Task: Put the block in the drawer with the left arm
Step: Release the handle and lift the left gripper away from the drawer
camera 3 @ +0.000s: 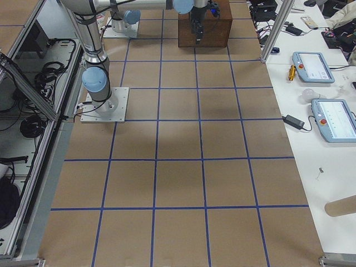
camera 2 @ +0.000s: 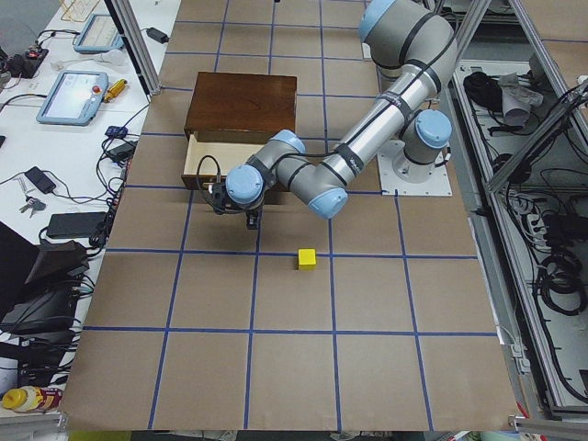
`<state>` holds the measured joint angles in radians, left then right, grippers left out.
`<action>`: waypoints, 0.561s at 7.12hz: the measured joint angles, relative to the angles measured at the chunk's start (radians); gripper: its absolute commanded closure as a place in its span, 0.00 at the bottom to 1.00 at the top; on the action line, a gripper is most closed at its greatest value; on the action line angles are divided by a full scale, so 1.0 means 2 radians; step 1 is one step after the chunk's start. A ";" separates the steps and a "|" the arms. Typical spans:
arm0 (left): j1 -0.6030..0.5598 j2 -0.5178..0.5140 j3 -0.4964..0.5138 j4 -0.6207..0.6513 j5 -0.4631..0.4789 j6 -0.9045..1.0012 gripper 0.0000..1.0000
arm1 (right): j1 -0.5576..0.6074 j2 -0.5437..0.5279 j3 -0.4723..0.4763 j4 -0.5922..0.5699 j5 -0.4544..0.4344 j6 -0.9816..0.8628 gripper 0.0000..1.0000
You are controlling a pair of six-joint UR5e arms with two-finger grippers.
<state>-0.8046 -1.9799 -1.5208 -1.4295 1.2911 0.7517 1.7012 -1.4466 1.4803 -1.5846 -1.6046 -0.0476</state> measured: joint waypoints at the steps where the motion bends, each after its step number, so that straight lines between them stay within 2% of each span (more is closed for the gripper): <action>1: -0.001 0.018 0.014 -0.025 0.007 0.000 0.00 | 0.000 0.000 0.000 0.000 0.000 0.000 0.00; 4: -0.002 0.098 0.055 -0.122 0.053 -0.001 0.00 | 0.000 0.000 0.000 0.000 0.000 0.001 0.00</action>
<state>-0.8090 -1.7838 -1.4117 -1.6730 1.3979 0.7494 1.7012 -1.4466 1.4803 -1.5846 -1.6039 -0.0466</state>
